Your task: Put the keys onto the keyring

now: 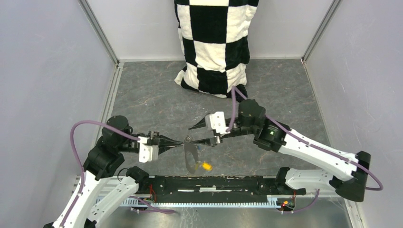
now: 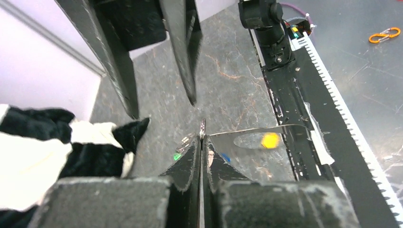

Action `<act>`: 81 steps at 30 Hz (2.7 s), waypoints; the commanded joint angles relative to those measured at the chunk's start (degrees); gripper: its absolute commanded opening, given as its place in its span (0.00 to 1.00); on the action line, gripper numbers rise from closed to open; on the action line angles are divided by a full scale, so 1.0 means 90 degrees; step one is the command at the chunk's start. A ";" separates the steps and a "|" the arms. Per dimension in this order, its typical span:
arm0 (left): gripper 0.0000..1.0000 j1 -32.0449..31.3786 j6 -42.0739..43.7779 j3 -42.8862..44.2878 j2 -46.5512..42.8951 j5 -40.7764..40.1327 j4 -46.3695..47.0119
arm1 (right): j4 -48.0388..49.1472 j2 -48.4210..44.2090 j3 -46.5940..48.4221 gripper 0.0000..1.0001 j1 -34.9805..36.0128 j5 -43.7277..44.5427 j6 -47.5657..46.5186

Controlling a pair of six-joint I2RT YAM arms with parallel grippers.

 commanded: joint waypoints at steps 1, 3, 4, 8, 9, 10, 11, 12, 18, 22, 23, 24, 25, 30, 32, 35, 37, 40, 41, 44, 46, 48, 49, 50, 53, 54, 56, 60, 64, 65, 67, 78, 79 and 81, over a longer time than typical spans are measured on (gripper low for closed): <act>0.02 -0.0019 0.1455 0.0338 -0.0027 0.0736 0.0104 | 0.0112 -0.0688 -0.0153 0.54 0.0015 0.0458 -0.0113; 0.02 -0.0021 0.1620 0.0466 0.0028 0.0834 0.0164 | 0.0218 -0.0824 -0.0236 0.54 0.0010 0.0550 -0.0041; 0.02 -0.0022 0.1563 0.0505 0.0035 0.0884 0.0275 | 0.0319 -0.0873 -0.0302 0.54 0.0013 0.0541 0.0038; 0.02 -0.0016 0.0250 0.0486 -0.0048 0.0919 0.1571 | 0.1204 -0.1072 -0.0634 0.53 0.0015 0.0246 0.0486; 0.02 -0.0019 -0.0074 0.0511 -0.0050 0.0924 0.1845 | 0.1422 -0.1139 -0.0757 0.52 0.0013 0.0206 0.0625; 0.02 -0.0017 -0.0358 0.0565 -0.0012 0.0932 0.2085 | 0.1717 -0.1215 -0.0923 0.51 0.0009 0.0158 0.0757; 0.02 -0.0016 -0.0694 0.0619 0.0035 0.0935 0.2321 | 0.2023 -0.1282 -0.1051 0.51 0.0015 0.0148 0.0884; 0.02 -0.0022 -0.1038 0.0686 0.0092 0.0947 0.2573 | 0.2339 -0.1362 -0.1200 0.50 0.0015 0.0127 0.1044; 0.02 -0.0016 -0.3651 0.0858 0.0442 0.0947 0.4751 | 0.3552 -0.1620 -0.1674 0.48 0.0019 0.0017 0.1676; 0.02 -0.0021 -0.4237 0.1060 0.0692 0.1028 0.5055 | 0.4408 -0.1767 -0.1910 0.47 0.0016 0.0013 0.2048; 0.02 -0.0017 -0.4281 0.1098 0.0732 0.1124 0.5056 | 0.4663 -0.1791 -0.1955 0.47 0.0016 0.0034 0.2055; 0.02 -0.0018 -0.4326 0.1137 0.0782 0.1221 0.5056 | 0.4861 -0.1801 -0.1990 0.47 0.0022 0.0051 0.2272; 0.02 -0.0016 -0.4359 0.1183 0.0820 0.1287 0.5064 | 0.5020 -0.1810 -0.1998 0.47 0.0020 0.0085 0.2307; 0.02 -0.0023 -0.4416 0.1223 0.0881 0.1398 0.5106 | 0.5494 -0.1662 -0.1859 0.47 0.0013 0.0084 0.2421; 0.02 -0.0026 -0.4414 0.1211 0.0881 0.1524 0.5089 | 0.5666 -0.1457 -0.1716 0.47 0.0012 -0.0076 0.2506; 0.02 -0.0026 -0.4241 0.1211 0.0891 0.1792 0.4886 | 0.5854 -0.1129 -0.1496 0.47 0.0017 -0.0272 0.2593; 0.02 -0.0031 -0.3914 0.1194 0.0883 0.1957 0.4631 | 0.5891 -0.0978 -0.1411 0.47 0.0013 -0.0286 0.2537; 0.02 -0.0026 -0.3651 0.1151 0.0871 0.2028 0.4402 | 0.5959 -0.0763 -0.1270 0.46 0.0017 -0.0394 0.2575; 0.02 -0.0026 -0.3580 0.1150 0.0879 0.2049 0.4331 | 0.5953 -0.0682 -0.1203 0.46 0.0017 -0.0426 0.2597; 0.02 -0.0031 -0.3500 0.1115 0.0908 0.2139 0.4285 | 0.6069 -0.0487 -0.1075 0.45 0.0027 -0.0585 0.2737; 0.02 -0.0026 -0.3284 0.1136 0.0957 0.2121 0.4104 | 0.6117 -0.0425 -0.1047 0.44 0.0070 -0.0600 0.2776; 0.02 -0.0027 -0.2971 0.1186 0.1034 0.2106 0.3711 | 0.6129 -0.0401 -0.1046 0.43 0.0117 -0.0599 0.2754; 0.02 -0.0026 -0.2909 0.1184 0.1052 0.2094 0.3640 | 0.6120 -0.0390 -0.1042 0.43 0.0137 -0.0594 0.2735; 0.02 -0.0026 -0.2881 0.1180 0.1064 0.2062 0.3620 | 0.6040 -0.0383 -0.1032 0.43 0.0171 -0.0594 0.2704; 0.02 -0.0026 -0.2850 0.1199 0.1109 0.1892 0.3603 | 0.5756 -0.0387 -0.0998 0.43 0.0251 -0.0570 0.2498; 0.02 -0.0026 -0.2839 0.1206 0.1120 0.1845 0.3589 | 0.5670 -0.0411 -0.1007 0.43 0.0282 -0.0570 0.2430; 0.02 -0.0027 -0.2783 0.1225 0.1133 0.1769 0.3530 | 0.5512 -0.0447 -0.1000 0.43 0.0329 -0.0552 0.2302; 0.02 -0.0026 -0.2796 0.1237 0.1126 0.1730 0.3510 | 0.5009 -0.0434 -0.0940 0.41 0.0405 -0.0331 0.1920; 0.02 -0.0026 -0.2772 0.1229 0.1111 0.1701 0.3435 | 0.4901 -0.0413 -0.0932 0.31 0.0423 -0.0157 0.1836; 0.02 -0.0026 -0.2734 0.1221 0.1104 0.1701 0.3391 | 0.4892 -0.0418 -0.0929 0.28 0.0426 -0.0096 0.1831; 0.02 -0.0026 -0.2609 0.1218 0.1097 0.1684 0.3216 | 0.4849 -0.0433 -0.0920 0.16 0.0428 -0.0031 0.1770; 0.39 -0.0025 -0.0282 0.1172 0.0897 0.0200 0.0600 | 0.2087 -0.0531 -0.0274 0.00 0.0419 0.0820 0.0694; 0.39 -0.0026 -0.0183 0.1154 0.0876 0.0135 0.0482 | 0.1858 -0.0495 -0.0186 0.00 0.0426 0.0827 0.0645; 0.36 -0.0026 0.0033 0.1096 0.0832 0.0103 0.0309 | 0.1507 -0.0434 -0.0044 0.00 0.0432 0.0791 0.0582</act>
